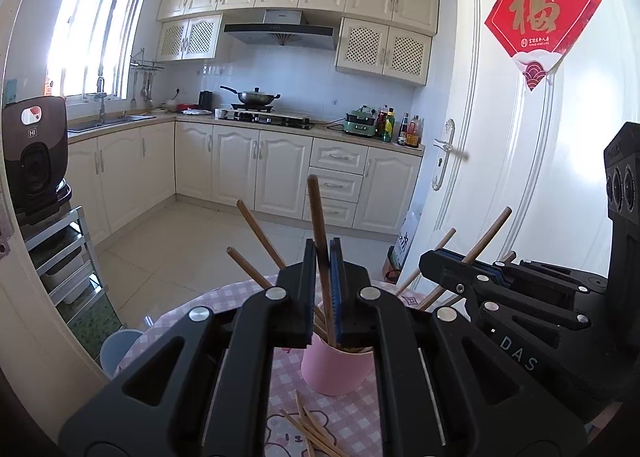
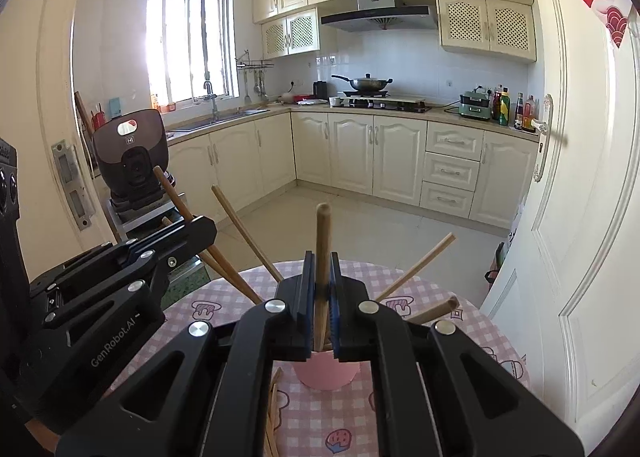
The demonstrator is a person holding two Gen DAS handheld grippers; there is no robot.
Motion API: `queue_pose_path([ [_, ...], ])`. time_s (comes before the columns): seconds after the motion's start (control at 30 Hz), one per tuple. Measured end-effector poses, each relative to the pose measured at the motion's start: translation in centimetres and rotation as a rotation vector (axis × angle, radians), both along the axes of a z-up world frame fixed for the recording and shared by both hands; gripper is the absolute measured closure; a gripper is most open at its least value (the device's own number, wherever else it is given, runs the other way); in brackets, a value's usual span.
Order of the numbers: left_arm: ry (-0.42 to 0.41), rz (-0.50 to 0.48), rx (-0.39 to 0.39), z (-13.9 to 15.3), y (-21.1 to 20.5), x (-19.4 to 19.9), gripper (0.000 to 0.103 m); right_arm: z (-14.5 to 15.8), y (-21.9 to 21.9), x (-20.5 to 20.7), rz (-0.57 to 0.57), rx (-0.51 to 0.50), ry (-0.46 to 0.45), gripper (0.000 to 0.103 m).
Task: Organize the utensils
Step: 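Open the left tool to drop its chopstick into the cup while the right tool releases its own, then move both open tools down toward the remaining chopsticks on the table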
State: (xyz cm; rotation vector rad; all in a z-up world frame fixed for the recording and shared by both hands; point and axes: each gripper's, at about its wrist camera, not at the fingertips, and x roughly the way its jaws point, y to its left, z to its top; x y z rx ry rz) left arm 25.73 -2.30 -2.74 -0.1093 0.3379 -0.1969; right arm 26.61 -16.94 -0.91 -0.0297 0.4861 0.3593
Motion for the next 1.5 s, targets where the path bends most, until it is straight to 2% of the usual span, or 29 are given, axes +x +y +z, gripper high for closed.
queue_pose_path([
  [0.17, 0.006, 0.0, 0.023, 0.0, -0.1, -0.6, 0.095, -0.6, -0.4, -0.3, -0.001, 0.01, 0.03, 0.098],
  [0.33, 0.015, 0.007, 0.03, -0.1, 0.2, -1.4, 0.094, -0.4, -0.9, -1.3, -0.008, 0.038, 0.018, 0.096],
  [0.43, 0.02, 0.001, 0.022, -0.1, 0.4, -2.1, 0.094, -0.1, -1.2, -2.2, -0.003, 0.062, 0.004, 0.084],
  [0.5, 0.027, 0.0, 0.024, -0.1, 0.6, -2.6, 0.094, 0.1, -1.2, -2.8, -0.006, 0.069, -0.011, 0.068],
  [0.53, 0.024, 0.004, 0.025, 0.0, 0.7, -2.9, 0.094, 0.3, -1.2, -3.2, -0.006, 0.071, -0.02, 0.065],
  [0.6, 0.023, 0.011, 0.025, 0.0, 1.1, -3.4, 0.084, 0.5, -1.3, -3.9, -0.008, 0.075, -0.04, 0.056],
  [0.63, 0.021, 0.02, 0.022, 0.1, 1.3, -3.8, 0.07, 0.7, -1.3, -4.2, -0.013, 0.076, -0.051, 0.053],
  [0.67, 0.015, 0.029, 0.019, 0.1, 1.5, -4.1, 0.046, 0.8, -1.4, -4.5, -0.016, 0.077, -0.059, 0.051],
  [0.7, -0.007, 0.041, 0.016, 0.3, 1.7, -4.7, 0.042, 0.9, -1.3, -4.9, -0.017, 0.08, -0.066, 0.05],
  [0.83, -0.052, 0.067, 0.065, 0.9, 2.0, -6.5, 0.042, 1.7, -1.5, -6.7, -0.031, 0.097, -0.113, 0.045],
  [0.93, -0.077, 0.071, 0.063, 1.3, 2.3, -7.9, 0.032, 2.0, -1.5, -8.2, -0.035, 0.107, -0.149, 0.038],
  [1.1, -0.109, 0.088, 0.09, 1.6, 2.5, -9.9, 0.023, 2.2, -1.1, -10.6, -0.041, 0.105, -0.195, 0.028],
  [1.3, -0.108, 0.089, 0.116, 1.1, 2.8, -11.6, 0.019, 1.7, -1.0, -12.4, -0.052, 0.117, -0.205, 0.024],
  [1.5, -0.092, 0.081, 0.123, 0.1, 3.2, -12.7, 0.014, 0.3, -1.0, -13.0, -0.055, 0.124, -0.173, 0.024],
])
